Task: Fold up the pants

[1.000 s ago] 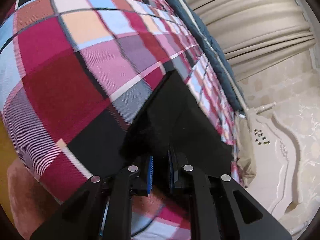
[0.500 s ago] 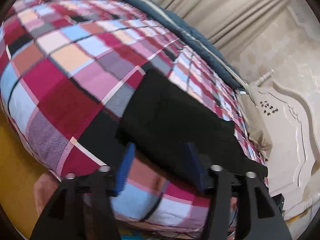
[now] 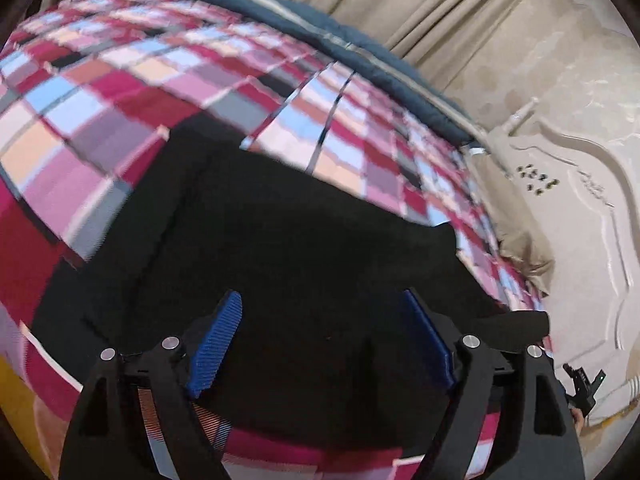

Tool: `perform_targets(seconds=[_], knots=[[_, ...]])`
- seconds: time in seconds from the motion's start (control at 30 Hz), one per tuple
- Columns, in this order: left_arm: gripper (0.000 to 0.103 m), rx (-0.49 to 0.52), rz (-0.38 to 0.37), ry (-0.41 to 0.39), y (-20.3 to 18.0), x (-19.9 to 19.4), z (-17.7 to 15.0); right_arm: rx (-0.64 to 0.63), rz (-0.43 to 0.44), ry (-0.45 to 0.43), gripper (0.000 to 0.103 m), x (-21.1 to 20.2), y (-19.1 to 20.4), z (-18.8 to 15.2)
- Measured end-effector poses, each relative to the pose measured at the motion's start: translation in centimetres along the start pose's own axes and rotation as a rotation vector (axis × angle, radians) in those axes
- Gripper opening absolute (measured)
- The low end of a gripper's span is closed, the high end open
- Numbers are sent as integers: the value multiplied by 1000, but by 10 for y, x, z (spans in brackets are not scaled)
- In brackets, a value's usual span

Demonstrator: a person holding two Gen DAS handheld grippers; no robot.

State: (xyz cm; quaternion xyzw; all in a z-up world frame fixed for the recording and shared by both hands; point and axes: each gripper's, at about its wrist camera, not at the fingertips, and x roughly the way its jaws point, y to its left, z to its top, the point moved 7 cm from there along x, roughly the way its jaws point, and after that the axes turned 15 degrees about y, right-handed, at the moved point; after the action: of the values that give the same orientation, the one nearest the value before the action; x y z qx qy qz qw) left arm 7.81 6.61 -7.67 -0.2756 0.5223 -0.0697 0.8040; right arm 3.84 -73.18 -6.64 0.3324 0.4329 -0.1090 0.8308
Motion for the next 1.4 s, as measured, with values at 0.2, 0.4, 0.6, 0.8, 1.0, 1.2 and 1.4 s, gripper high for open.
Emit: perform_targets(seconds=[0.2, 0.4, 0.6, 0.8, 1.0, 1.2, 1.4], knots=[[85, 46, 48, -13, -3, 8, -4, -107, -85, 120, 16, 31, -7, 3], [86, 22, 62, -31, -1, 11, -2, -143, -134, 126, 4, 20, -18, 29], [88, 34, 75, -42, -2, 14, -2, -110, -159, 52, 29, 21, -1, 35], [90, 60, 89, -44, -4, 16, -3, -24, 171, 57, 69, 37, 54, 41], [91, 56, 81, -46, -4, 17, -2, 105, 260, 120, 69, 95, 70, 57], [91, 64, 88, -49, -5, 17, -3, 97, 243, 134, 20, 116, 84, 65], [92, 79, 98, -52, -7, 19, -4, 76, 257, 95, 6, 101, 90, 58]])
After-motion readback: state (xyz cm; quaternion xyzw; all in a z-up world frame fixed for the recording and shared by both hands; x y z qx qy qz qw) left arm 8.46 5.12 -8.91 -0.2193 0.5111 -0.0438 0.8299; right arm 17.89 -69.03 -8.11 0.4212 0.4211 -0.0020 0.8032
